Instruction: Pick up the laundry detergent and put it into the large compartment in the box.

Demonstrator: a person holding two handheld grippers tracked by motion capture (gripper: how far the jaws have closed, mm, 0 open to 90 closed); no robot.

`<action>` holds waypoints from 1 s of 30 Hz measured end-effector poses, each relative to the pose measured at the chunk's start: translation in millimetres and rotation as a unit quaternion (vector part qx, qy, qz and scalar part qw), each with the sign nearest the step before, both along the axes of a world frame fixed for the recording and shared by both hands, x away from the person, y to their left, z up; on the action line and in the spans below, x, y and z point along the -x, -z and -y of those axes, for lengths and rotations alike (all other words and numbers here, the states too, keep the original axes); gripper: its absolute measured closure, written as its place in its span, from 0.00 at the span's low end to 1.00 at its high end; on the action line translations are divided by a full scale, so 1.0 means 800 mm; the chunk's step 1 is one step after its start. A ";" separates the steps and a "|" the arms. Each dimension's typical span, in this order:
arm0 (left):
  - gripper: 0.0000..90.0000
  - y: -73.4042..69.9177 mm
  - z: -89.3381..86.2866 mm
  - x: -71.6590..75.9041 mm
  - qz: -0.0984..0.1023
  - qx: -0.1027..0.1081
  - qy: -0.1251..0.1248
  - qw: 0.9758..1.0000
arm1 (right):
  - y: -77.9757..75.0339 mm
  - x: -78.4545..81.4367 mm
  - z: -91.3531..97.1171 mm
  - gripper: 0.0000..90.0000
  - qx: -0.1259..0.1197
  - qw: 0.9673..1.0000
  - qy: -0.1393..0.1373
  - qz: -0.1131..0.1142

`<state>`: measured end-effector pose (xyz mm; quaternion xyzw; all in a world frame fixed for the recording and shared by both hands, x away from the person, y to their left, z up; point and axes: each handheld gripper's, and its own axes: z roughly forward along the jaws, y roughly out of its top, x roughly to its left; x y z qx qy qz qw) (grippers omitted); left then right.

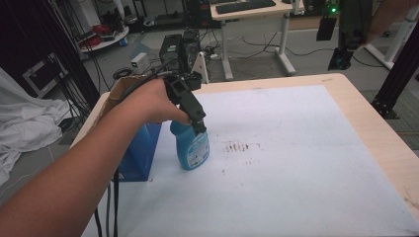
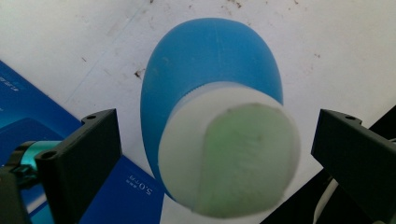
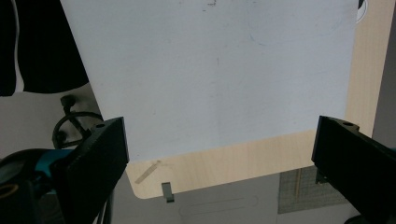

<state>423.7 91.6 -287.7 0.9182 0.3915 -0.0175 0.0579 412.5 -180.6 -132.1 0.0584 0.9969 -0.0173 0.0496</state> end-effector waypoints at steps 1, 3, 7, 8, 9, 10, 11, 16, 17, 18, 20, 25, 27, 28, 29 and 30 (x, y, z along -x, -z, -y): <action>0.02 0.001 0.000 0.000 0.002 0.000 -0.004 1.000 | 0.001 -0.001 -0.001 0.03 0.000 1.000 -0.001 -0.001; 0.02 0.003 -0.001 -0.002 0.006 0.001 -0.009 1.000 | 0.001 -0.001 -0.001 0.03 0.000 1.000 -0.001 -0.002; 0.02 0.009 -0.002 -0.005 0.001 -0.005 -0.007 1.000 | 0.001 -0.001 -0.001 0.03 -0.001 1.000 -0.001 -0.001; 0.02 0.011 0.000 -0.004 0.002 -0.001 -0.014 1.000 | 0.001 -0.001 -0.001 0.03 -0.001 1.000 -0.001 -0.001; 0.02 0.012 0.000 -0.004 0.001 -0.003 -0.010 1.000 | 0.001 -0.002 -0.001 0.03 -0.001 1.000 -0.001 -0.001; 0.02 0.013 0.001 -0.003 0.003 -0.001 -0.010 1.000 | 0.001 -0.002 -0.001 0.03 -0.001 1.000 -0.001 -0.001; 0.02 0.013 0.002 -0.003 0.003 -0.002 -0.010 1.000 | 0.001 -0.002 -0.001 0.03 0.000 1.000 -0.001 -0.001; 0.02 0.015 0.005 -0.005 0.006 -0.018 -0.006 1.000 | 0.002 -0.002 -0.001 0.03 0.003 1.000 0.000 -0.002; 0.02 0.016 0.006 -0.004 0.010 -0.017 -0.010 1.000 | 0.003 -0.002 -0.002 0.03 0.000 1.000 -0.001 -0.001; 0.02 0.016 0.007 -0.004 0.012 -0.013 -0.013 1.000 | 0.003 -0.002 -0.002 0.03 0.000 1.000 -0.001 -0.001; 0.02 0.016 0.007 -0.004 0.011 -0.011 -0.013 1.000 | 0.003 -0.002 -0.001 0.03 0.001 1.000 -0.002 -0.002; 0.03 0.016 0.007 -0.005 0.009 -0.019 -0.009 1.000 | 0.004 -0.003 0.001 0.03 0.001 1.000 0.001 -0.002; 0.03 0.017 0.008 -0.005 0.013 -0.016 -0.016 1.000 | 0.004 -0.003 0.001 0.03 0.002 1.000 0.001 -0.002; 0.03 0.017 0.008 -0.005 0.012 -0.017 -0.016 1.000 | 0.005 -0.003 0.001 0.03 0.002 1.000 0.001 -0.001; 0.03 0.017 0.007 -0.006 0.012 -0.017 -0.014 1.000 | 0.005 -0.004 0.001 0.03 0.002 1.000 0.000 -0.001; 0.05 0.017 0.008 -0.006 0.013 -0.018 -0.015 1.000 | 0.005 -0.003 0.001 0.03 0.001 1.000 0.001 -0.002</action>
